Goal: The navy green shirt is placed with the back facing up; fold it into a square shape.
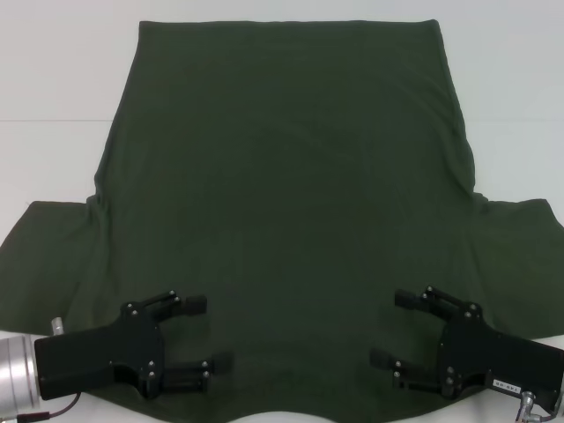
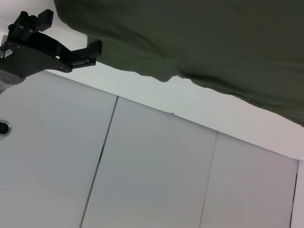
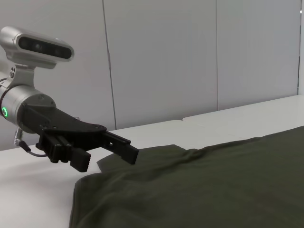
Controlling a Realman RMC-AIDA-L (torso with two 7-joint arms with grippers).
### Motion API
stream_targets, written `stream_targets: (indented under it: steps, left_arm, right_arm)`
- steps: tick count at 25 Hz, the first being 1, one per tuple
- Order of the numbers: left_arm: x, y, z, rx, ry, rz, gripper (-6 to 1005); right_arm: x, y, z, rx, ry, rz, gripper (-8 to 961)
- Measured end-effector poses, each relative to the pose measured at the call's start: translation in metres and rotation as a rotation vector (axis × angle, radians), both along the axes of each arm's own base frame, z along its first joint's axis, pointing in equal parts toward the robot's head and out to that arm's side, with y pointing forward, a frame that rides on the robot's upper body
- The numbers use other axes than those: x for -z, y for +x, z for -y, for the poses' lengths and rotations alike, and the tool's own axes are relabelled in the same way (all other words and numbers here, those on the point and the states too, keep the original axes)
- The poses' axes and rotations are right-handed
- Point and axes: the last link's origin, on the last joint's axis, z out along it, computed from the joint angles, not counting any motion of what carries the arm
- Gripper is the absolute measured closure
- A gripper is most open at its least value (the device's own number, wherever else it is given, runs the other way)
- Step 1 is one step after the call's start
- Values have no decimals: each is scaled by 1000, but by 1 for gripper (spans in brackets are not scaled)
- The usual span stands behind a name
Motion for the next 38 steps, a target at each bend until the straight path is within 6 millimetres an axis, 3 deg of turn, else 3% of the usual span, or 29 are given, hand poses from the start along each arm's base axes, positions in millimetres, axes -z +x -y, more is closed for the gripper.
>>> stream_targets:
  steps: [11, 16, 27, 38]
  left_arm:
    - [0, 0, 1, -22, -10, 14, 68]
    - [-7, 0, -6, -178, -65, 87, 70]
    - [-66, -14, -39, -695, -175, 233, 73]
    - [-136, -55, -57, -1113, -54, 28, 76]
  right_arm:
    - [0, 0, 0, 1, -1, 0, 36]
    - [0, 0, 0, 2, 1, -1, 37]
    - [1, -1, -1, -1, 0, -3, 37]
    - [2, -4, -2, -7, -4, -10, 36]
